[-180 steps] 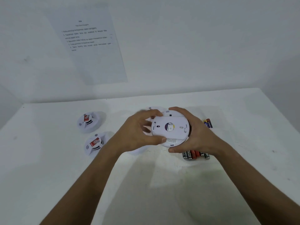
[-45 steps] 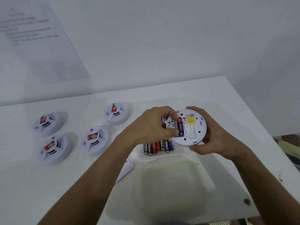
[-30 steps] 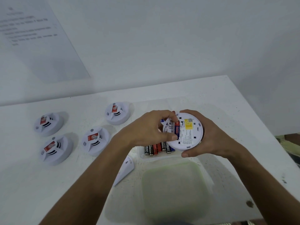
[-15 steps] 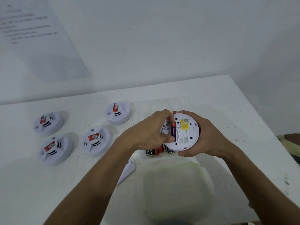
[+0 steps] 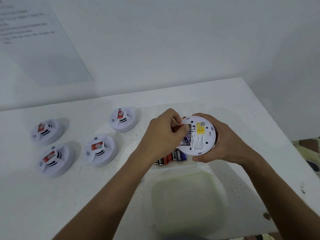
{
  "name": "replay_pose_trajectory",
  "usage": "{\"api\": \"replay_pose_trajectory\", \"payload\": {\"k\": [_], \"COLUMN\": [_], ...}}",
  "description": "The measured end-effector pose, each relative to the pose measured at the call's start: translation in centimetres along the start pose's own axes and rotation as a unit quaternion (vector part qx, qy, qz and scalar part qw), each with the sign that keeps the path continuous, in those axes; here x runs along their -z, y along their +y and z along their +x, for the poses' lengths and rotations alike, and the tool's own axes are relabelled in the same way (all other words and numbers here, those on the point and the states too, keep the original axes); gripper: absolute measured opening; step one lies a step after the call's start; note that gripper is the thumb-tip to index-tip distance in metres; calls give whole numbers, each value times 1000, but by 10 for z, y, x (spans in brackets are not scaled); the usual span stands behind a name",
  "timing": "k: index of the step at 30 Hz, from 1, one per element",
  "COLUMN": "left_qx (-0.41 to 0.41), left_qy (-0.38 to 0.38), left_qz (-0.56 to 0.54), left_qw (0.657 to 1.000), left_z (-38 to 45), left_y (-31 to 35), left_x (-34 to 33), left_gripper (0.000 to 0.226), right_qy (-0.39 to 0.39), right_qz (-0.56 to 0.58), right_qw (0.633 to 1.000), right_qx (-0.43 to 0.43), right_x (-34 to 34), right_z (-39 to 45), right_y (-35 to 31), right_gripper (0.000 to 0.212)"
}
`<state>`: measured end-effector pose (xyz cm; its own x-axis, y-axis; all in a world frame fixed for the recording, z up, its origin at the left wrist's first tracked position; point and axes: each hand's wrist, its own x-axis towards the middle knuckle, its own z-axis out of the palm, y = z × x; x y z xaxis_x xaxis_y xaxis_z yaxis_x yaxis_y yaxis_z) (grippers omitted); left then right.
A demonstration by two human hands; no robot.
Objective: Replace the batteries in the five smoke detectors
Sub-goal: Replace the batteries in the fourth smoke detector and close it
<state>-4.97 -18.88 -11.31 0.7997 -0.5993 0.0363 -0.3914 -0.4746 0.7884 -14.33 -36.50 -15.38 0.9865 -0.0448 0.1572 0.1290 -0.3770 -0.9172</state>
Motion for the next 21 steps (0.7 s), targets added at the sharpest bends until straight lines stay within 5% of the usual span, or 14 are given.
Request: {"api": "replay_pose_trajectory", "payload": {"k": [6,12,21], "left_qx": [70,59,8], "left_qy": [86,-86,-110], "left_qz": [-158,45,235], "left_qw": [981,994,966], "left_z": [7,2,7], "left_y": [-9,-26,-34], "left_x": [7,-24,-53], "left_gripper": [7,19,27], "right_qy": [22,35,46], "right_qz": [18,29,28], "right_qw": [999,998,997], "right_qx": [-28,-45,-50], "right_x": [20,37,38], "right_z": [-14,-26,-28], "right_y": [3,6,10], "right_gripper": [101,103,102]}}
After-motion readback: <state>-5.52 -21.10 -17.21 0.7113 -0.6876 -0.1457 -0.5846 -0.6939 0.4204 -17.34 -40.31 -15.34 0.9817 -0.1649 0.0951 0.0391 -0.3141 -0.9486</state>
